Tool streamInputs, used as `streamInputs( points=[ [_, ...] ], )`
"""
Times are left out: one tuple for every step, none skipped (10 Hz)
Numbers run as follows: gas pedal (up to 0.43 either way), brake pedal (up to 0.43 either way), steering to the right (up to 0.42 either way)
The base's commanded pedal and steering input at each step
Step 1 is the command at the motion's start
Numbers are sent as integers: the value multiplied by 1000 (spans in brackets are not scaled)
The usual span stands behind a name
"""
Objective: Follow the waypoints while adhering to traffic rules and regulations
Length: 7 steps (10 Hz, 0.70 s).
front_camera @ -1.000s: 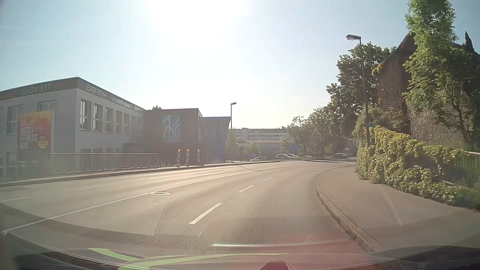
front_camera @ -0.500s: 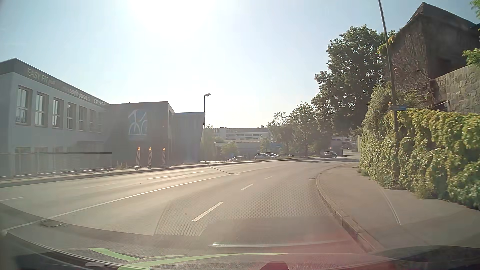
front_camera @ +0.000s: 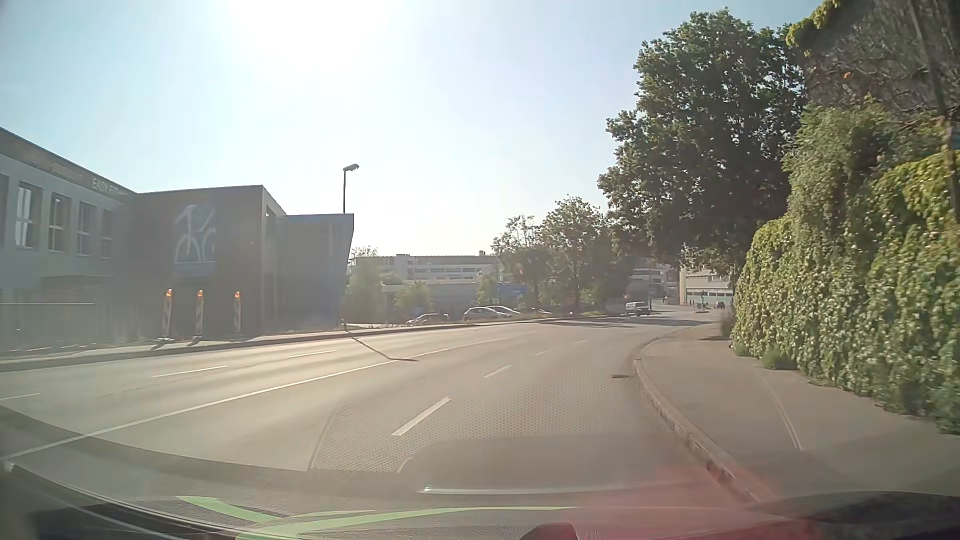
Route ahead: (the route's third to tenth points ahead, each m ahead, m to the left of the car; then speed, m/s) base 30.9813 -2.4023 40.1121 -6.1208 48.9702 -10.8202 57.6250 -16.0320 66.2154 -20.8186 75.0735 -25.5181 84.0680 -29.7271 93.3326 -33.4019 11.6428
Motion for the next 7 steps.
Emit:
streamInputs(
  points=[
    [47,0,59],
    [47,0,59],
    [39,0,59],
    [39,0,60],
    [39,0,62],
    [39,0,63],
    [39,0,63]
  ],
)
